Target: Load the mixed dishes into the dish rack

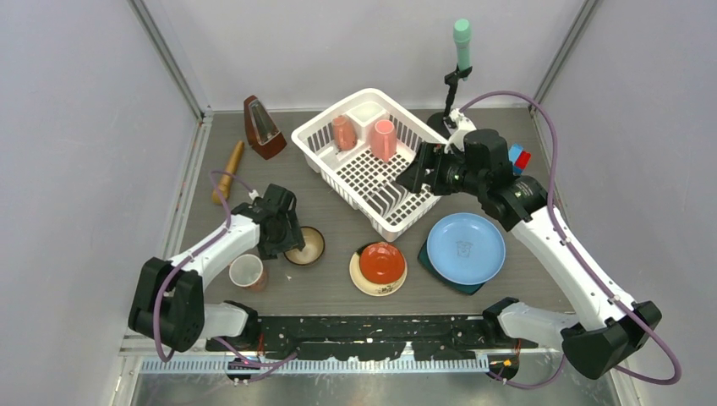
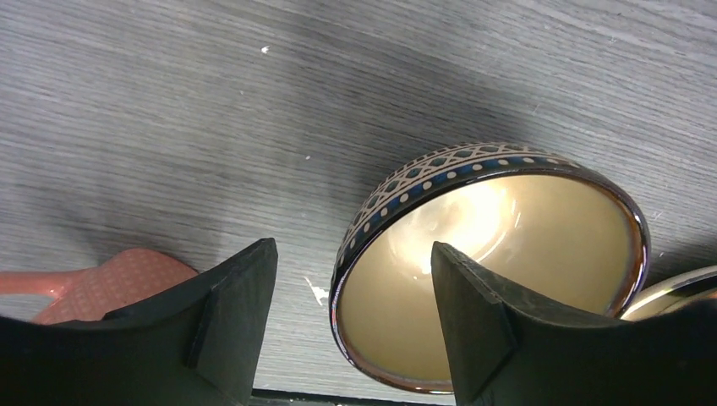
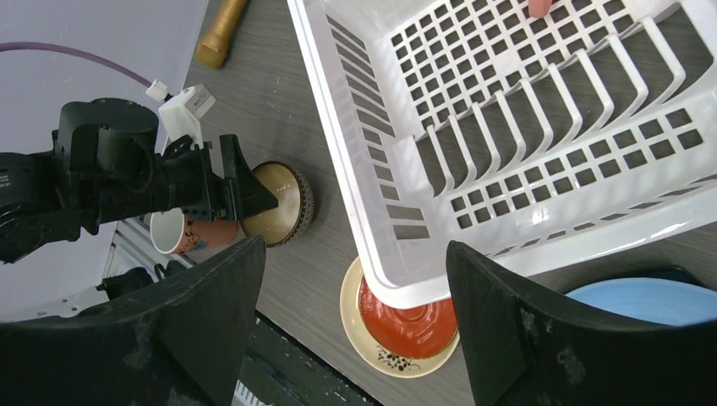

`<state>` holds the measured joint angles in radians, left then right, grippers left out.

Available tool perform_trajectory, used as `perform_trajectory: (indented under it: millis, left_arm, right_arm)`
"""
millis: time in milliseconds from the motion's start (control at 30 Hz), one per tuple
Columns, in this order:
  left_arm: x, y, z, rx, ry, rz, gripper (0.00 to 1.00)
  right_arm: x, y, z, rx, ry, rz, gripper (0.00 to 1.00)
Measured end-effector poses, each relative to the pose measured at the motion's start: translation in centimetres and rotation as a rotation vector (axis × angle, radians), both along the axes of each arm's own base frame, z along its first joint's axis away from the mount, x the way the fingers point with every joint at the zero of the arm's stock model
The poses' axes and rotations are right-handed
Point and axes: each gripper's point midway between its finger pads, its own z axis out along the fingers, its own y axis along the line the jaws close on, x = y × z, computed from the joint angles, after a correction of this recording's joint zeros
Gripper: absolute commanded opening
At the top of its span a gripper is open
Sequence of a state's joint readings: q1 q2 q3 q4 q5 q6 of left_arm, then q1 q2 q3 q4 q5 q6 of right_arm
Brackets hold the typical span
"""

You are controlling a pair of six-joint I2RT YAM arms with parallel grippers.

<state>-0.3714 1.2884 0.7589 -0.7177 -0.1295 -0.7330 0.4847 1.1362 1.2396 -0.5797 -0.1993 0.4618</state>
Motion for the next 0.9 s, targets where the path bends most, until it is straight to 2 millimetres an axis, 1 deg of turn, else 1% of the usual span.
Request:
perform_trajectory:
  millis: [67,133,167,200,267,300,367,400,533,633,767,900]
  left_arm:
    - [0.1,-0.1,-0.2,-0.003,-0.002,-0.001,0.62]
    - [0.3,-0.2,-0.2,-0.006,-0.007,0.000,0.53]
    - [0.3,-0.2,-0.2,-0.007,-0.010,0.002,0.45]
    - [0.4,-0.2,-0.3,-0.010,-0.014,0.005,0.34]
    - [0.4,-0.3,-0.4,-0.017,-0.015,0.012,0.07]
    - [0.4,-0.3,-0.5,-0.014,-0.015,0.008,0.00]
    - [0.3,-0.5,-0.4,-0.031,-0.017,0.003,0.00]
    - [0.5,-0.7,0.0,-0.039,-0.036,-0.002,0.00]
    - [1.0,-0.2,1.3,-0.019,-0.100,-0.015,0.00]
    - [1.2,0.1,2.8,-0.018,-0.156,-0.029,0.00]
    - [1.9,-0.3,5.5,-0.031,-0.196,-0.060,0.00]
    - [3.1,-1.7,9.5,-0.084,-0.256,-0.121,0.00]
  right_arm:
    - [-0.6,-0.1,-0.4,0.003,0.014,0.006,0.84]
    - [-1.1,-0.3,-0.5,0.005,0.023,0.007,0.84]
    - [-1.3,-0.4,-0.6,0.005,0.028,0.007,0.84]
    - [-1.5,-0.5,-0.5,0.007,0.029,0.006,0.84]
    - [-1.7,-0.5,-0.2,0.011,0.026,0.006,0.84]
    - [-1.8,-0.6,-0.1,0.014,0.025,0.005,0.84]
    - [-1.9,-0.6,-0.1,0.017,0.028,0.007,0.84]
    - [-2.0,-0.5,-0.1,0.019,0.031,0.009,0.84]
    - [-2.5,-0.3,-0.7,0.017,0.067,0.030,0.84]
    - [-2.8,-0.3,-1.2,0.010,0.090,0.037,0.84]
    - [-2.9,-0.2,-1.3,0.012,0.096,0.043,0.84]
    - [-3.3,0.1,-1.3,0.025,0.109,0.067,0.84]
